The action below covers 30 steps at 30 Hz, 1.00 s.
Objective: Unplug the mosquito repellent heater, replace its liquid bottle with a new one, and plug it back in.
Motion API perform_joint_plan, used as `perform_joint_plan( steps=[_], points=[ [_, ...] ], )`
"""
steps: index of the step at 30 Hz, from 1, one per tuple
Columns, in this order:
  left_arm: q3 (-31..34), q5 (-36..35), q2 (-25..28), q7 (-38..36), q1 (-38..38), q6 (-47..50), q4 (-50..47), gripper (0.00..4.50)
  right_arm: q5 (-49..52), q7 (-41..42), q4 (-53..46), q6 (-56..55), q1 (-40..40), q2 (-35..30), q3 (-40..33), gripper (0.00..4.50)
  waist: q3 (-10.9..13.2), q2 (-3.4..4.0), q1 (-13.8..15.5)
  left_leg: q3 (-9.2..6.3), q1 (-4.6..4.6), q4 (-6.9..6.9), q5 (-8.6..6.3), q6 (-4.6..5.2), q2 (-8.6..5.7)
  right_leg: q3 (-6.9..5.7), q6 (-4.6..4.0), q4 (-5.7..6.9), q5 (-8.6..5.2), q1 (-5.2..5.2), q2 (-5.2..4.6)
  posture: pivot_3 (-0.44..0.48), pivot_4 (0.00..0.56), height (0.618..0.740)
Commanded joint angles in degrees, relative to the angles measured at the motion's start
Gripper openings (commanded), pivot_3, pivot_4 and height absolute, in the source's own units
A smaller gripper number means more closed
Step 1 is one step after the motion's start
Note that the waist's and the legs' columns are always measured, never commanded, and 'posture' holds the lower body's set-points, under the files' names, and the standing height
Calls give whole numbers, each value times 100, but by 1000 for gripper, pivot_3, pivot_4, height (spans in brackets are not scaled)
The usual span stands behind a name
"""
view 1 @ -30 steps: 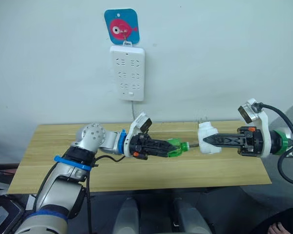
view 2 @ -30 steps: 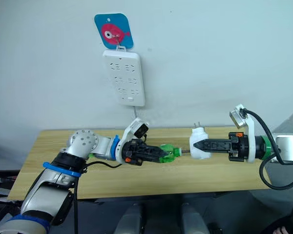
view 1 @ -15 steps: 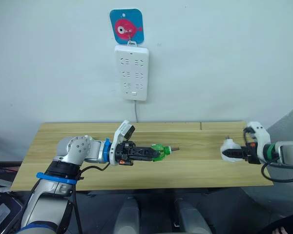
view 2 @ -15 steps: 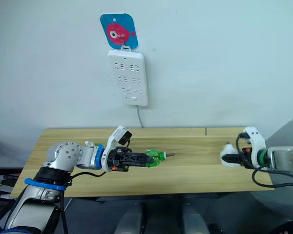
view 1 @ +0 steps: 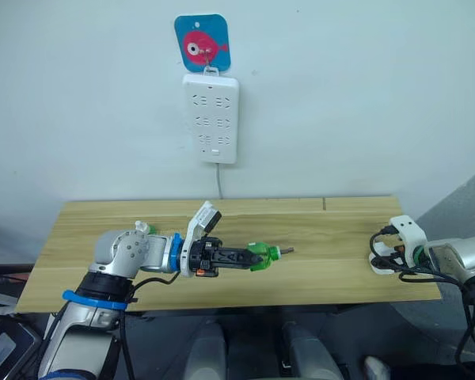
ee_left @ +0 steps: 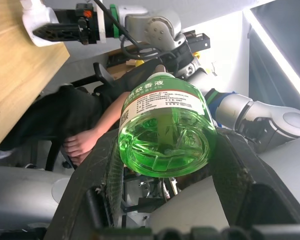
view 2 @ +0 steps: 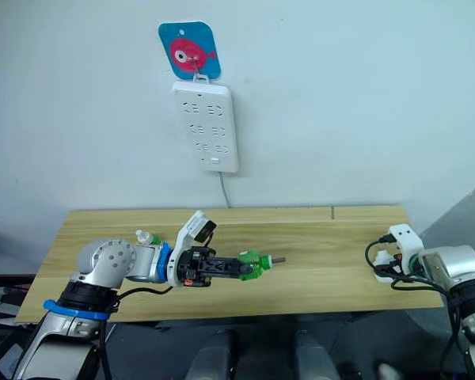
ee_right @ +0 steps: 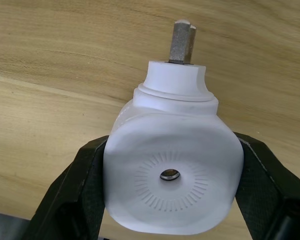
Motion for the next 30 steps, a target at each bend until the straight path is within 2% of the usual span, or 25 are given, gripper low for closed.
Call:
perform_joint_plan(
  steps=[1, 9, 13, 14, 19, 21, 23, 25, 26, 28, 30],
  points=[
    [144, -39, 16, -48, 24, -6, -205, 2198, -339, 277, 201, -147, -218, 33, -124, 3040, 0, 0, 0, 0, 0, 0, 0, 0, 0, 0, 0, 0, 0, 0, 0, 230, 231, 740],
    [137, -20, 42, -99, 103, -43, -297, 2198, -881, 732, 462, -390, -355, 215, -167, 3040, 4, 0, 5, 0, 1, -3, 0, 0, 0, -1, 0, -2, 0, 0, 0, 232, 234, 740],
    [167, -13, 0, -44, 139, -30, -270, 2198, -979, 770, 342, -375, -358, 220, -382, 4395, 5, 0, 0, -1, 1, -3, -1, -1, 0, -1, 0, -1, 0, 0, 0, 219, 233, 740],
    [179, -19, -11, -37, 143, -25, -267, 2198, -976, 770, 282, -322, -346, 202, -447, 4459, 5, 0, 0, -1, 1, -2, 0, -1, 0, -1, 0, -1, 0, 0, 0, 219, 233, 740],
    [225, 14, -67, -22, 140, -93, -203, 2198, -808, 831, -572, 192, -81, -87, -898, 4459, 5, 1, 0, 1, 1, -2, -1, -1, 0, 2, 1, -1, 0, 0, 0, 193, 229, 740],
    [234, 195, -128, -100, 93, -513, -214, 2198, -569, 855, -1412, 531, 134, -329, -1375, 4459, 9, 6, 4, -1, 0, -4, -1, -1, 0, -1, 0, -2, -1, -1, 0, 187, 226, 740],
    [128, 655, -208, -222, 93, -1404, -388, 2198, -239, 868, -2202, 846, 342, -379, -1898, 4459, 11, 9, 7, -2, 0, -6, -1, -1, 0, -1, 0, -2, -1, -1, -1, 179, 226, 740],
    [80, 1236, -467, -164, 113, -2557, -553, 2198, 234, 777, -2883, 1347, 484, -126, -2538, 4459, 10, 8, 12, -2, 1, -7, -1, -2, 0, -1, 0, -4, -1, 1, -2, 178, 224, 740],
    [123, 1507, -706, 30, 73, -3098, -545, 2198, 627, 672, -3267, 1691, 502, 223, -3028, 4459, 10, 8, 13, -2, 1, -6, -1, -2, 1, -1, 0, -5, -1, 3, -2, 176, 221, 740],
    [70, 2201, -1102, 359, 40, -4274, -510, 2198, 1362, 225, -3966, 2622, 278, 1322, -4254, 4459, 6, 1, 5, -1, 5, -5, -1, -2, 2, 2, 1, -6, 0, 8, -2, 174, 217, 740],
    [-5, 2767, -1365, 585, 53, -5160, -417, 2198, 1689, -201, -4444, 3489, -53, 2280, -5240, 4459, 7, 1, -3, -3, 5, -4, -1, -3, 6, 0, 3, -3, 3, 8, 1, 176, 214, 740]
  ],
)
